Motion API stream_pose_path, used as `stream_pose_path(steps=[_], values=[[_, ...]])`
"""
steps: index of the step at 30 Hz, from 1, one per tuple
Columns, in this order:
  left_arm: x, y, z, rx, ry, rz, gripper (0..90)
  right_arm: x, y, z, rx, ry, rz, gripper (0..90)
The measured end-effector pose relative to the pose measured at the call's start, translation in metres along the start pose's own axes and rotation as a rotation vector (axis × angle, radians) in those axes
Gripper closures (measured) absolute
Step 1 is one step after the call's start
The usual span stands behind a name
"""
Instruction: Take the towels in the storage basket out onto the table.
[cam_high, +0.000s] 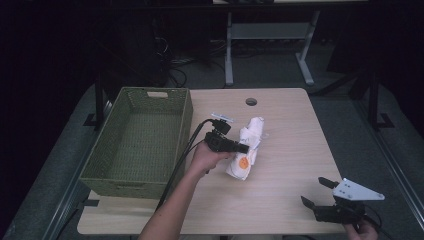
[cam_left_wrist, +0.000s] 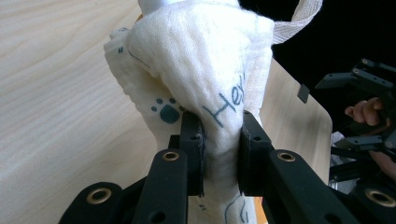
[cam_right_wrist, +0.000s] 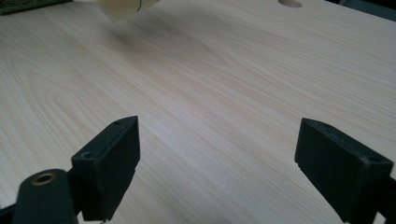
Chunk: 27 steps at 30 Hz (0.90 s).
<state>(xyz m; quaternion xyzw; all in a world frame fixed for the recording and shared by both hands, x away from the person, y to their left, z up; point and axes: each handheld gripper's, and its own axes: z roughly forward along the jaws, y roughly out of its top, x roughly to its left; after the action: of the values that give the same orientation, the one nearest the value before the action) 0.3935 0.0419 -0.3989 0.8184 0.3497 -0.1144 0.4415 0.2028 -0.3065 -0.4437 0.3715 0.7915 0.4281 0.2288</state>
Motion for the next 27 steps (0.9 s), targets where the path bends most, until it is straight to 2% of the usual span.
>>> stream_pose_path(steps=[4, 9, 11, 12, 14, 17, 21, 26, 27], values=[[0.003, -0.003, 0.007, 0.003, 0.008, -0.012, 75.5, 0.0, 0.0, 0.0, 0.0, 0.001, -0.001, 13.9], [0.005, -0.006, 0.016, 0.011, 0.039, -0.033, 75.2, 0.0, 0.0, 0.0, 0.0, 0.0, -0.001, 13.9], [0.008, -0.008, 0.021, 0.011, 0.018, -0.048, 75.1, 0.0, 0.0, 0.001, -0.001, 0.001, -0.003, 13.8], [0.01, -0.011, 0.027, 0.031, 0.033, -0.056, 74.9, 0.0, 0.0, 0.001, 0.0, 0.002, -0.005, 13.8], [0.011, -0.012, 0.03, 0.041, 0.043, -0.052, 74.7, 0.0, 0.0, 0.001, -0.001, 0.001, -0.004, 13.9], [0.015, -0.015, 0.036, 0.045, 0.05, -0.072, 74.5, 0.0, 0.0, 0.0, 0.003, 0.002, 0.002, 13.8], [0.017, -0.017, 0.041, 0.048, 0.057, -0.091, 70.9, -0.001, 0.0, 0.0, 0.0, 0.0, -0.004, 13.8], [0.017, -0.018, 0.041, 0.053, 0.099, -0.074, 61.7, -0.001, 0.0, 0.0, 0.001, 0.002, -0.002, 13.8], [0.017, -0.018, 0.04, 0.051, 0.097, -0.076, 61.1, -0.001, 0.0, 0.0, 0.001, 0.002, -0.002, 13.8]])
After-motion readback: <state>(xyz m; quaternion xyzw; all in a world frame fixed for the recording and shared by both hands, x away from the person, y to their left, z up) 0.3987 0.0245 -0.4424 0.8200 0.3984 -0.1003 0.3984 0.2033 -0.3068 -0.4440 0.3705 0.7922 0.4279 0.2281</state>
